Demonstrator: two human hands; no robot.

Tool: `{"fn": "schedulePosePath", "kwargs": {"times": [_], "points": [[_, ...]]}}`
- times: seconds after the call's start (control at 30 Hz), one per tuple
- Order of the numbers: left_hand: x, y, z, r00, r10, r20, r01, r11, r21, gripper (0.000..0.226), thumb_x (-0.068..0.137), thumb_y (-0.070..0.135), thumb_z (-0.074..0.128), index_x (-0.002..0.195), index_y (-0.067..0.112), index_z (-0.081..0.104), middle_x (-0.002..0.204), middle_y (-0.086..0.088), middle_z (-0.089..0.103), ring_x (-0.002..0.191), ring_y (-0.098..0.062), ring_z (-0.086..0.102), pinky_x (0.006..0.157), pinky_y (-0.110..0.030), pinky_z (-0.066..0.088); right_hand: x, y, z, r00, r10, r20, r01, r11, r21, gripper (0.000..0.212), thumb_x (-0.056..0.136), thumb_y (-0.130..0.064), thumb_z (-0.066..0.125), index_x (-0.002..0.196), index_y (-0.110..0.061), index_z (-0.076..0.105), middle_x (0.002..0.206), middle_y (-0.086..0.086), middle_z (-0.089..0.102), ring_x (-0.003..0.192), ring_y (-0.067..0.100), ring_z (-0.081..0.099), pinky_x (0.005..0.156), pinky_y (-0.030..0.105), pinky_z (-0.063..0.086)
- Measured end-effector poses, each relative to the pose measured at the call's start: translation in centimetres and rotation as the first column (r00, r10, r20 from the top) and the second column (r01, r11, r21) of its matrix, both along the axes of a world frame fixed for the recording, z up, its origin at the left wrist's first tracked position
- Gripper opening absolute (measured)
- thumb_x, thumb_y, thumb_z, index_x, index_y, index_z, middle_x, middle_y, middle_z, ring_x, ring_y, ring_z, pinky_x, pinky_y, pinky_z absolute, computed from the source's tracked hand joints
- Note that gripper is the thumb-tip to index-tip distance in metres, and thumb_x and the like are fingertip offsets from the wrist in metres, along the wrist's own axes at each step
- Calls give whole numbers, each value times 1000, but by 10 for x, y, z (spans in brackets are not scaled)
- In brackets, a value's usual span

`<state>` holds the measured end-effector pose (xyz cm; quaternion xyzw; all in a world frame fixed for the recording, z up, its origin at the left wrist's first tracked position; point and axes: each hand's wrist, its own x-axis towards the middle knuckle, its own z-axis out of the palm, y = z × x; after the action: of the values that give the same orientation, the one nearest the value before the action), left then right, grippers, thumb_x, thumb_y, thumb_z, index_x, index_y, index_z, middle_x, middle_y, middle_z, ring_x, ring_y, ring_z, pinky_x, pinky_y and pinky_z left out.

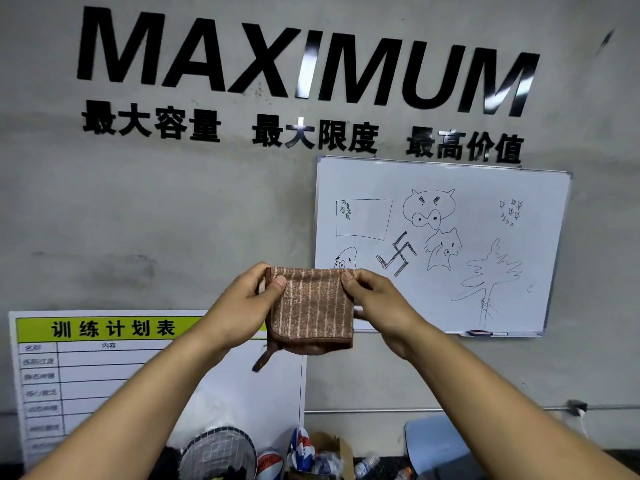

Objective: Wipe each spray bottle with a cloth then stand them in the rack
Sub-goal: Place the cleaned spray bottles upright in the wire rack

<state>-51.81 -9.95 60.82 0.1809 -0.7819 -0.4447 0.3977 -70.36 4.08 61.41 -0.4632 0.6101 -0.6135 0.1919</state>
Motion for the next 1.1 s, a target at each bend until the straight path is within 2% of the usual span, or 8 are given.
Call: {"fn": "schedulePosePath", "kwargs": {"times": [0.07, 0.2, 0.33, 0.57, 0.73, 0.87, 0.97, 1.1], "points": [[-3, 6, -3, 998, -64, 2, 63, 981, 186, 23, 114, 30, 49, 111, 12, 64, 91, 2, 72, 81, -13, 67, 80, -39, 57, 6, -3, -4, 996, 9, 90, -17, 996, 83, 37, 112, -39, 46, 111, -7, 63, 93, 4, 66, 75, 13, 63, 62, 22, 54], [-8, 11, -2, 995, -51, -87, 82, 913, 400, 23, 109, 31, 60, 126, 15, 62, 82, 2, 72, 62, -12, 66, 65, -34, 55, 8, -9, -9, 953, -3, 302, -24, 996, 86, 27, 111, -35, 51, 118, -13, 66, 94, 3, 72, 82, 18, 67, 73, 34, 54], [-3, 9, 0, 982, -121, -148, 174, 888, 425, 45, 98, 15, 75, 135, 29, 55, 81, 1, 77, 64, -12, 73, 59, -27, 59, 3, -7, -9, 902, 56, 427, -80, 996, 39, 35, 101, -29, 69, 134, -28, 57, 99, -1, 75, 89, 19, 68, 87, 43, 59], [-1, 6, -2, 996, -80, -33, 85, 974, 209, 46, 86, -15, 78, 119, 16, 72, 114, -20, 75, 83, -17, 72, 64, -25, 61, 4, 0, -7, 976, 132, 176, -132, 991, -9, 44, 90, 1, 77, 129, -16, 70, 122, 12, 76, 102, 17, 73, 92, 28, 59], [-5, -7, -8, 995, 93, 48, -89, 994, -68, 38, 85, -3, 85, 99, 31, 75, 92, -11, 79, 79, -47, 73, 74, -62, 63, 3, 2, -11, 983, 35, -182, -28, 999, 41, 43, 92, -6, 78, 133, -18, 68, 118, -3, 75, 103, 2, 71, 88, 15, 53], [-3, -6, -10, 985, 155, 75, -135, 966, -219, 26, 85, 5, 88, 79, 28, 78, 70, 4, 75, 66, -22, 72, 67, -33, 57, 2, 5, -13, 906, -44, -421, 73, 996, 52, 18, 96, -15, 74, 112, -22, 78, 100, -7, 77, 89, 2, 68, 82, 16, 51], [3, -4, -13, 980, 189, 55, -168, 948, -272, 21, 85, 13, 90, 80, 29, 78, 89, 0, 69, 83, -18, 66, 69, -21, 46, 0, 8, -15, 828, -79, -555, 142, 987, 71, 9, 97, -21, 74, 101, -28, 78, 100, -2, 64, 90, 5, 60, 78, 15, 42], [13, 2, -24, 999, 49, 23, -46, 989, -139, 9, 91, 9, 83, 89, 12, 75, 91, -10, 73, 79, -16, 69, 70, -32, 54, 2, 6, -26, 719, 15, -695, 159, 970, 185, 11, 95, -26, 76, 105, -27, 75, 120, 1, 60, 114, 15, 59, 100, 25, 42]]}}
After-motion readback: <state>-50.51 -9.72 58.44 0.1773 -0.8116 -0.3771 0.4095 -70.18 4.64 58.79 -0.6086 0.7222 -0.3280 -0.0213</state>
